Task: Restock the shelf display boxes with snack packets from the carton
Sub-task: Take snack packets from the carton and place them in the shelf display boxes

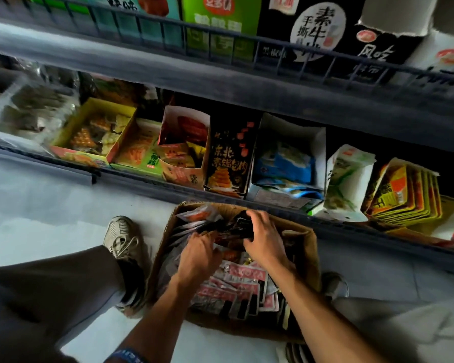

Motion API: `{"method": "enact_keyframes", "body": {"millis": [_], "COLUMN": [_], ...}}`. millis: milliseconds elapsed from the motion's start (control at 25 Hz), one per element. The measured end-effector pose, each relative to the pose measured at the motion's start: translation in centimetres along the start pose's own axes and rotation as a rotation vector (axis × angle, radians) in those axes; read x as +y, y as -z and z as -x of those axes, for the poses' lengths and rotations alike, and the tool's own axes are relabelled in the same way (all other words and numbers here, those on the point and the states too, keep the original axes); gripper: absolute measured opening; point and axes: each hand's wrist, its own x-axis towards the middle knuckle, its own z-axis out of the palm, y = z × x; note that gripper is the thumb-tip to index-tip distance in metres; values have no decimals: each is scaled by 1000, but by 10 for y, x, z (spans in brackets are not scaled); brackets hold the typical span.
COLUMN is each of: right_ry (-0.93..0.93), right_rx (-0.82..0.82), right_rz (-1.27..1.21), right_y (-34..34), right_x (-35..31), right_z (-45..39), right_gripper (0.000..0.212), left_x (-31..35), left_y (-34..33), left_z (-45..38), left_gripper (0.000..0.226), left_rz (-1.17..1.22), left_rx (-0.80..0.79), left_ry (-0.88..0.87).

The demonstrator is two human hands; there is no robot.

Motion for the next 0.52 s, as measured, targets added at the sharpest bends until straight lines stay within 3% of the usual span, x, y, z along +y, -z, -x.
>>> {"method": "enact_keyframes", "body": {"millis": [160, 320, 400, 520], "right_ry": [3, 106, 130, 76], "right_rx": [51, 83, 89, -5], "right_rz": [27, 255, 237, 135], "right_y": [-3, 3, -3, -10], "right_x": [9, 11, 15, 21], "right_z": [-11, -8, -2, 4], "right_gripper": [70, 59, 57, 36], "left_x": [-6, 7, 9, 4], "left_y": [-5, -2, -1, -3], "left_z": [-2, 4, 7, 9], "left_gripper": [45, 38, 43, 46], "left_rz": [-52, -71, -66, -66], "left_rx": [-40, -21, -51, -88], "left_ry": [60, 34, 55, 43]}}
